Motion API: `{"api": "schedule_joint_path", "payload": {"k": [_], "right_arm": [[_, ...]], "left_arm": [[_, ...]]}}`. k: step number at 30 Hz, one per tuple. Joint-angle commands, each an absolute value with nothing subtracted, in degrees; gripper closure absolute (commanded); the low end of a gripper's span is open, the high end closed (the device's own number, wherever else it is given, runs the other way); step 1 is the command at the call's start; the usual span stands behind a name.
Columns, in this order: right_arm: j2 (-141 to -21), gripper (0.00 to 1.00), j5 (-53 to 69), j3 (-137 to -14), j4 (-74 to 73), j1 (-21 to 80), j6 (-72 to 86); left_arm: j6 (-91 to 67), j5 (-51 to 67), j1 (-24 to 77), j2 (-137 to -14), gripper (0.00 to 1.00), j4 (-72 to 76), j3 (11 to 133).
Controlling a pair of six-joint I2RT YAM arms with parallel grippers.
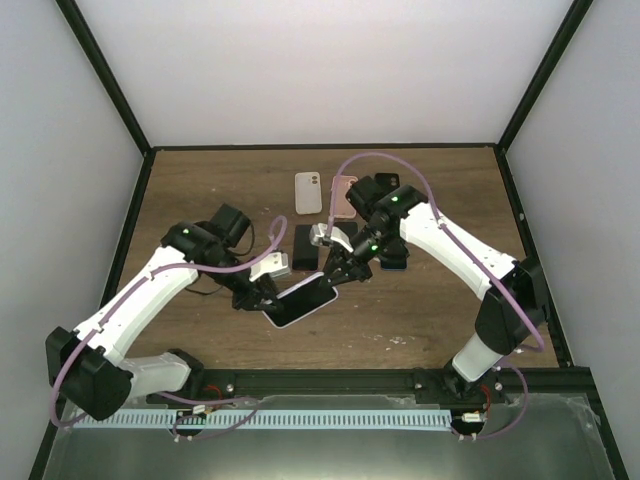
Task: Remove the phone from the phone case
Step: Adjust the phone.
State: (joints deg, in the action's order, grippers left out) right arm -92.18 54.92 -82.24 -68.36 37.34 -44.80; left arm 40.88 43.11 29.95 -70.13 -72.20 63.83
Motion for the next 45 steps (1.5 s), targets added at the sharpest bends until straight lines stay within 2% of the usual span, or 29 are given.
{"api": "schedule_joint_path", "payload": {"k": [1,9,11,15,17,23,27,33,41,45], "right_arm": [[-90.31,0.99,57.39,-86.43,-68.61,38.05,-46.35],[-90.85,0.97,58.06,-87.91,-69.91,38.06,-46.75],[-91.04,0.85,57.20,-89.09,-70.16,38.02,-46.28],[-90.05,0.47,57.27,-92.47,-69.00,36.33,-45.05],[-89.45,0.34,58.54,-94.50,-67.60,34.06,-43.65],[-89.37,0.17,63.78,-98.03,-62.87,27.96,-36.28],[-87.48,0.13,65.97,-94.25,-53.29,25.41,-26.28],[-83.92,0.11,65.48,-86.65,-40.69,23.93,-16.73],[-81.75,0.05,68.55,-80.61,-28.27,23.91,-4.77],[-80.17,0.01,71.95,-77.76,-21.05,23.90,0.81]], "left_arm": [[40.60,43.68,30.47,-70.31,0.79,-70.59,63.10],[37.83,43.50,30.67,-68.52,1.00,-67.12,61.96],[36.23,44.46,30.59,-67.50,1.00,-65.85,61.50],[31.33,47.09,28.82,-65.39,1.00,-61.25,60.38],[28.75,50.68,26.31,-64.61,1.00,-58.79,59.90],[18.16,62.05,16.13,-64.33,1.00,-49.41,57.80],[4.08,71.25,9.33,-64.30,1.00,-36.95,54.10],[-18.61,81.93,0.03,-60.98,1.00,-9.36,43.99],[-18.34,83.85,-0.62,-50.28,1.00,-2.69,39.50],[-23.54,83.06,-0.41,-46.30,1.00,4.16,37.33]]}}
